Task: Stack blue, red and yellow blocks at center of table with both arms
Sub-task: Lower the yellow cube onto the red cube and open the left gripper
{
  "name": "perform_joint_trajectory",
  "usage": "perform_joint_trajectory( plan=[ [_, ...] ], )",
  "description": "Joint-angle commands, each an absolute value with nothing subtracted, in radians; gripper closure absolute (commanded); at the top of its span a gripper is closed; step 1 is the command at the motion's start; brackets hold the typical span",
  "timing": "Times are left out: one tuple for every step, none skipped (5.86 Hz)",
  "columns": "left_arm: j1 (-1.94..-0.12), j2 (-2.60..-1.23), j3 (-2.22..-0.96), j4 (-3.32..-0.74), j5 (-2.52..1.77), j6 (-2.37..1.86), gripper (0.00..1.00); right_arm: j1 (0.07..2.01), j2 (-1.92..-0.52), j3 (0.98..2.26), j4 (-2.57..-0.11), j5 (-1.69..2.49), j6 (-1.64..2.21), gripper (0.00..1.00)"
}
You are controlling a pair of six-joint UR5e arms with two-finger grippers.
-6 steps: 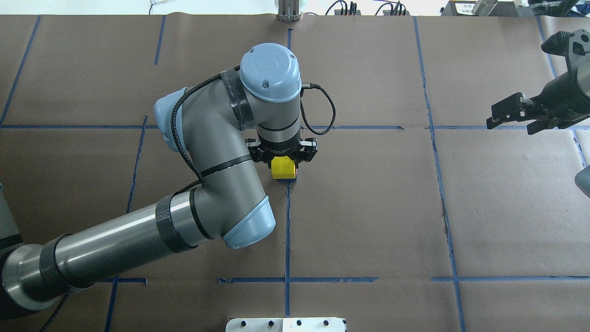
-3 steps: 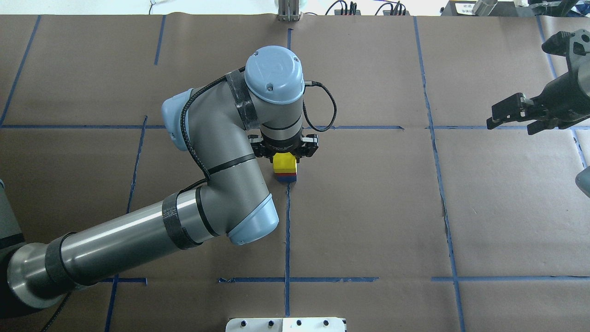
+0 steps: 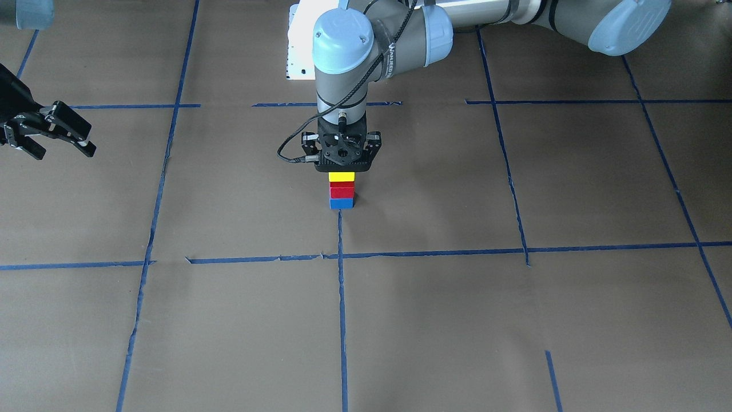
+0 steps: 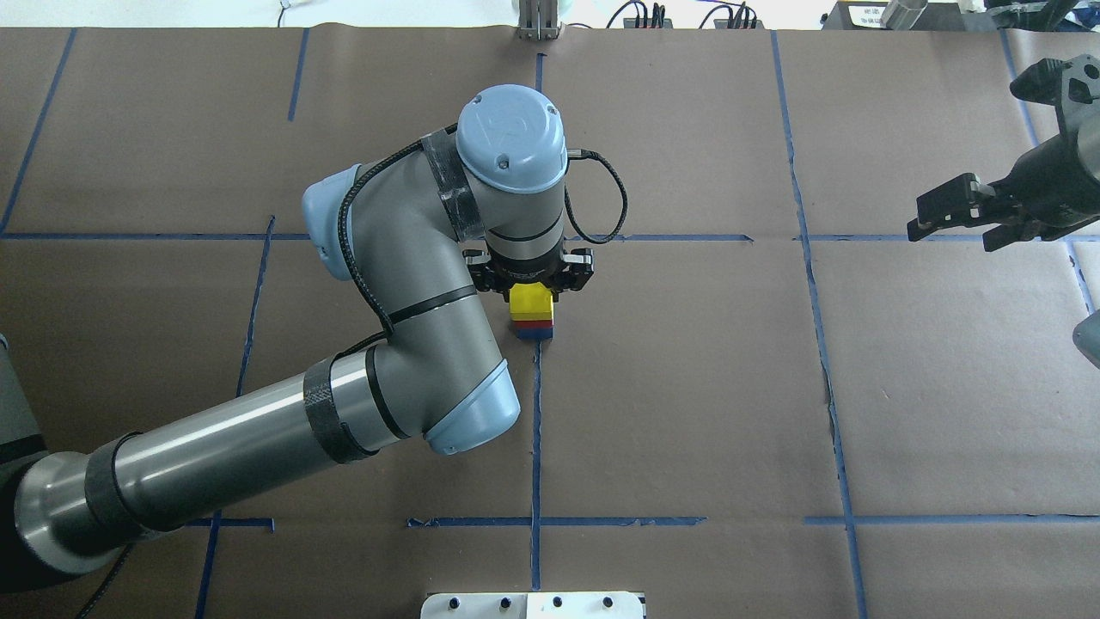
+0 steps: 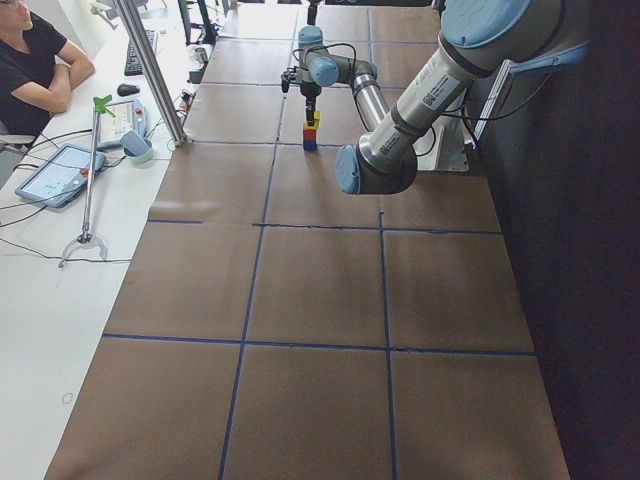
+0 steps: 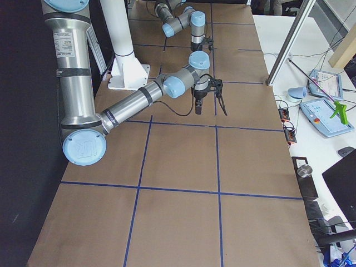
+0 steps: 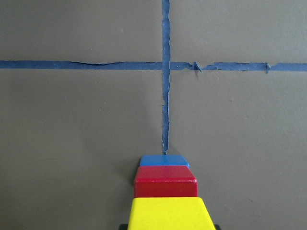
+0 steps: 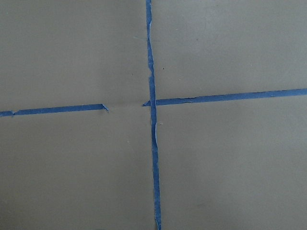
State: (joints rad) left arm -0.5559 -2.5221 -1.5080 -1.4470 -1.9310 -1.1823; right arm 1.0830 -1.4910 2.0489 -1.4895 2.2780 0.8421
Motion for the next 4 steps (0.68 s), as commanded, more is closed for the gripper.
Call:
perform_joint_trajectory(
  plan=[
    [-0.555, -2.525, -1.508, -1.448, -1.919, -1.181, 0.91, 1.081, -1.491, 2.048, -1.489, 2.278, 0.842, 0.00],
    [-0.555, -2.525, -1.508, -1.450, -1.919, -1.178, 0.88, 1.081, -1.491, 2.045, -1.489, 2.278, 0.842, 0.00],
    [-0.555, -2.525, -1.506, -1.450, -1.919, -1.180, 0.73, 1.081, -1.491, 2.045, -1.489, 2.278, 0.842, 0.00],
    [-0.555, -2.528, -1.490, -1.463, -1.917, -1.181, 0.29, 1.081, -1.491, 2.043, -1.488, 2.278, 0.842, 0.00]
  ],
)
